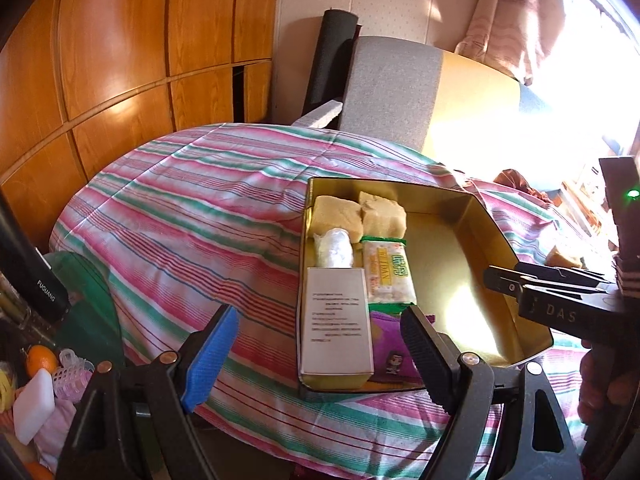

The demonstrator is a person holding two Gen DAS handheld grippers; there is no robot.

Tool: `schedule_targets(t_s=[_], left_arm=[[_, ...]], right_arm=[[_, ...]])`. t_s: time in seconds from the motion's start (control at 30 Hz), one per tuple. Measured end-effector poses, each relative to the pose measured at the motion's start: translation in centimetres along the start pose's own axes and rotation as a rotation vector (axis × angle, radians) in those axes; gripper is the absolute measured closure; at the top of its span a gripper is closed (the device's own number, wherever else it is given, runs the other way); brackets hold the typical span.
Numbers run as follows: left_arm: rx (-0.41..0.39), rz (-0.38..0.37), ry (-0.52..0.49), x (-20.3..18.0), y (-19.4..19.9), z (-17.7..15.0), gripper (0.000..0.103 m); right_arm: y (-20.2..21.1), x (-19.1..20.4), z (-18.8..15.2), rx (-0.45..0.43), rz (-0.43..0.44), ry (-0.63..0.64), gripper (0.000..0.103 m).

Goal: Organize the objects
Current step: 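Move the right tool back to the items while the left tool reaches another yellow sponge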

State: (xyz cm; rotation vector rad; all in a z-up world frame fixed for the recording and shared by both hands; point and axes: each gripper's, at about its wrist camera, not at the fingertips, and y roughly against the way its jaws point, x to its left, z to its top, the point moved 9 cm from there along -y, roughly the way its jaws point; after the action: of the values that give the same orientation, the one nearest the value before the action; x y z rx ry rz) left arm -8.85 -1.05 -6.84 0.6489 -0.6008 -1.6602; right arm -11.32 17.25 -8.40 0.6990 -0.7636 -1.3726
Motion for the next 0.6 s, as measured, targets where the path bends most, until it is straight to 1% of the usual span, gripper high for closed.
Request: schedule_targets(t_s=[0.17,0.27,0.47,0.6], left_arm=[[0.001,-0.027,-0.048,-2.4,0.1,0.1,0.019],[0.006,-0.045,-0.081,-4.1,0.0,0.1,0.019],[0.014,-0.086,-0.155,-7.9,-0.2,0.1,0.019],[0.018,-0.121,-0.204,-10.6,-0.3,0.3,0.019]], right_arm=[[1.9,-4.0,-1.3,-0.018,-0.022,-0.049,0.052],[3.0,-7.2,-2.2,-0.028,-0.058,-0.086,0.052],[5.0,-15.2,-3.5,-0.047,-0.167,-0.159,0.052],[6.7,-22.2,-4.6,-0.064,-0.266,-0.255,0.052]])
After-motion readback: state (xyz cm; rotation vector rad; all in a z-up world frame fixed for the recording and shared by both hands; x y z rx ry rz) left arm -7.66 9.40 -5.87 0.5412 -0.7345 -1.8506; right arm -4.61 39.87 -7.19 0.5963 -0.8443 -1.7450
